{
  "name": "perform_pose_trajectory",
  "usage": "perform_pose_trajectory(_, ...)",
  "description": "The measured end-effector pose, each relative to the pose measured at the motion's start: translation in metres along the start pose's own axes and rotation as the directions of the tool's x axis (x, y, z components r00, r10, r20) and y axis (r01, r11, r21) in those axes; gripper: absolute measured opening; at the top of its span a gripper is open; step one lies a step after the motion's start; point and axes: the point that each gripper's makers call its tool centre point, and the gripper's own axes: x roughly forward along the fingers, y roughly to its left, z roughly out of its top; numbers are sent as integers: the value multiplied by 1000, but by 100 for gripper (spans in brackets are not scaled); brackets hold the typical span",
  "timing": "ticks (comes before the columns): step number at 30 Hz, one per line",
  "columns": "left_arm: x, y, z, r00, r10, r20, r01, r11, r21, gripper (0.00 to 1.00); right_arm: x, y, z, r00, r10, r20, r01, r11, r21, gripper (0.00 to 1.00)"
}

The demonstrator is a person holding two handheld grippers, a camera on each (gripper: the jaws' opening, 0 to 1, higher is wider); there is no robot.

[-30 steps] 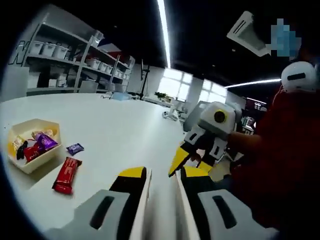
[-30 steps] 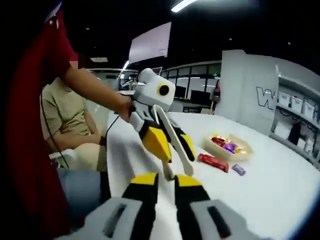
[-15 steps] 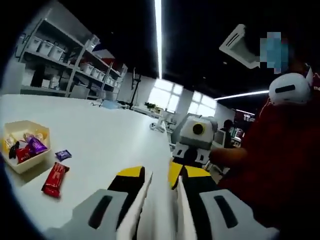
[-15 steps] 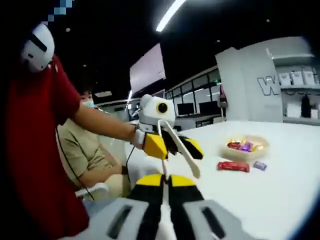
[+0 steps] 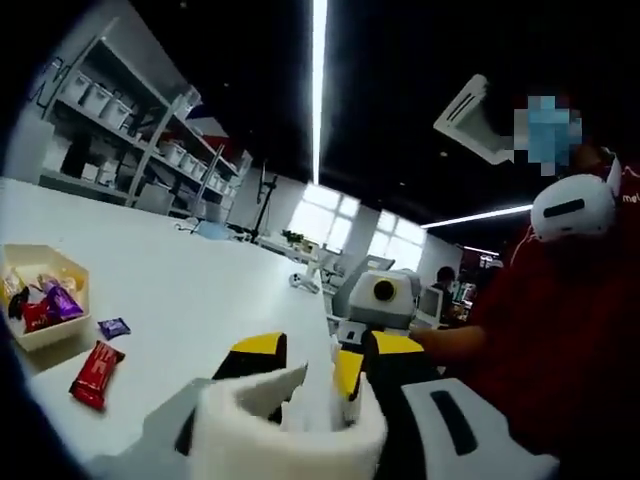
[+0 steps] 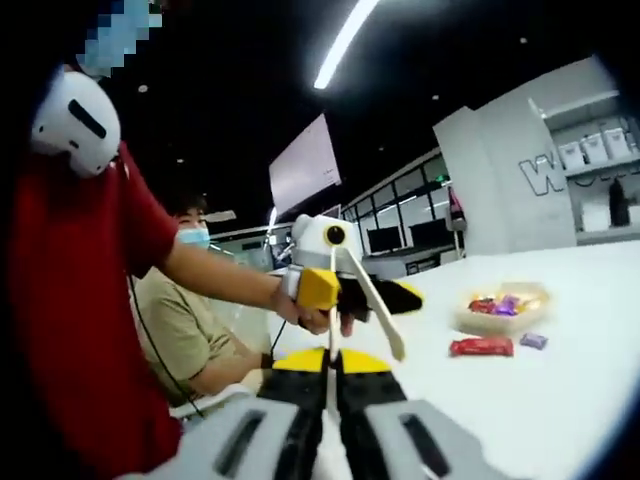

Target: Place the target food into the container with the food tongs after gripping and lifting it, then release it inside without dropping or visibly crushing the food.

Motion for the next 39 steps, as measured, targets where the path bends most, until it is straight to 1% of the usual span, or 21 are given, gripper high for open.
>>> perform_pose_trajectory(3, 1, -4, 3, 1000, -6, 9, 6, 1000, 5, 30, -1, 1, 3, 1000, 10, 10, -10, 1000, 7, 0)
perform_pose_trajectory(9, 1, -6, 6, 1000, -7, 10, 7, 1000, 11, 30, -1, 5, 10, 999, 33, 17, -33, 999, 6, 0)
perform_pose_trajectory(12, 1, -8, 6, 1000, -3, -2, 3, 999, 39, 30, -2, 5, 13, 999, 35, 17, -35, 999, -2, 0)
perform_pose_trajectory(15, 2, -11, 6, 1000, -4, -7, 4, 998, 59, 30, -4, 6, 20, 998, 53, 46, -54, 998, 17, 0)
perform_pose_trajectory(16, 2, -12, 7, 1000, -6, -3, 6, 998, 62, 30, -4, 7, 20, 997, 63, 46, -65, 998, 27, 0)
perform_pose_trajectory(18, 4, -15, 9, 1000, -10, -2, 10, 998, 66, 29, -4, 7, 21, 997, 64, 45, -65, 998, 21, 0)
perform_pose_trajectory(23, 5, -17, 7, 1000, 6, -21, -4, 993, 120, 28, -4, 6, 19, 997, 72, 37, -74, 996, 40, 0)
perform_pose_trajectory(27, 4, -16, 9, 1000, 15, -18, -13, 993, 119, 28, -2, 5, 20, 996, 78, 36, -79, 996, 51, 0)
perform_pose_trajectory(32, 3, -16, 10, 999, 29, -22, -26, 988, 153, 28, 0, 3, 20, 997, 78, 21, -79, 995, 58, 0)
perform_pose_trajectory(34, 3, -16, 10, 999, 33, -19, -29, 988, 150, 28, 0, 3, 20, 997, 73, 19, -74, 996, 58, 0)
perform_pose_trajectory(35, 3, -16, 10, 999, 36, -20, -33, 991, 133, 27, 0, 3, 20, 997, 69, 22, -70, 996, 59, 0)
perform_pose_trajectory(36, 3, -14, 10, 999, 51, -15, -49, 995, 92, 26, 0, 0, 21, 998, 52, 32, -54, 997, 63, 0)
perform_pose_trajectory(37, 3, -11, 10, 998, 65, -15, -64, 995, 75, 25, 0, -1, 21, 999, 41, 35, -43, 996, 71, 0)
perform_pose_trajectory(38, 3, -8, 11, 997, 78, -14, -77, 994, 83, 25, 1, -8, 21, 999, 1, 36, -4, 997, 79, 0)
perform_pose_trajectory(39, 3, -4, 11, 995, 98, -12, -96, 989, 110, 25, 1, -13, 20, 999, -22, 34, 20, 998, 63, 0)
